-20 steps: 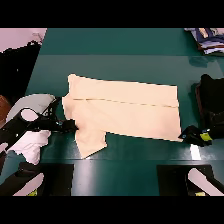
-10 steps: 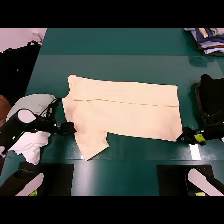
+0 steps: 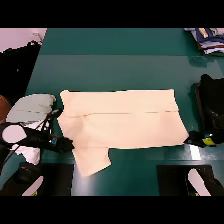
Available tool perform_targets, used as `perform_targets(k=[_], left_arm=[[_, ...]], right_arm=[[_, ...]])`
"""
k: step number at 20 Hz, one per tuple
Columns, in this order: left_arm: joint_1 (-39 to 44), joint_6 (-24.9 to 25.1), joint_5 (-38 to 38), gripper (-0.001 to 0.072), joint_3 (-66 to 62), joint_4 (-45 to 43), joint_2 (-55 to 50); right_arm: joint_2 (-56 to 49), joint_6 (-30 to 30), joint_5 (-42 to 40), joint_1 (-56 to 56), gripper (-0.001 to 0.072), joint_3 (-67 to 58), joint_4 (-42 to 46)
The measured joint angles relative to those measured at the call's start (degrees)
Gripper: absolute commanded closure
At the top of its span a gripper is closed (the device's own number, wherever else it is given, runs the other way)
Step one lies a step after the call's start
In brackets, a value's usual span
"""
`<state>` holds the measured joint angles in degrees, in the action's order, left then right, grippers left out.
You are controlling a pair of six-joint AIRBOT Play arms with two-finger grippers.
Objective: Fold the shirts.
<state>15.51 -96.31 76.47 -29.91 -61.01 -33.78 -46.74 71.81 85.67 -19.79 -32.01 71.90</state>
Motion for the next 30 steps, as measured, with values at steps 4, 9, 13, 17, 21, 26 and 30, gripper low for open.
perform_targets(k=[4,9,13,17,21,26,30], left_arm=[[1.38,-2.23,-4.22,0.0678,-8.7,-4.68,-1.7],[1.86,-2.82,-11.93,0.0677,-18.8,-14.58,-13.31],[-0.28,-2.56,-18.12,0.0677,-25.05,-17.29,-25.18],[-4.52,-2.36,-24.11,0.0677,-28.17,-17.51,-33.46],[-6.1,-1.27,-29.66,0.0675,-29.09,-17.03,-37.4],[-6.62,-1.01,-32.96,0.0217,-29.62,-15.91,-38.75],[-6.67,1.27,-29.07,0.023,-32.74,-15.72,-38.64]], right_arm=[[-0.79,1.16,0.85,0.26,0.0693,-8.46,-2.08],[-13.05,1.6,-1.84,5.9,0.0693,-21.11,-3.82],[-25.92,2.91,-4.68,11.1,0.0693,-30.99,-4.26],[-36.44,3.63,-5.53,14.64,0.0692,-40.26,-4.76],[-43.98,4.11,-5.64,15.8,0.0609,-48.28,-7.1],[-48.41,4.09,-6.16,14.16,0.0236,-53.66,-12.92],[-48.74,1.46,-2.38,10.25,0.0234,-52.46,-14.51]])
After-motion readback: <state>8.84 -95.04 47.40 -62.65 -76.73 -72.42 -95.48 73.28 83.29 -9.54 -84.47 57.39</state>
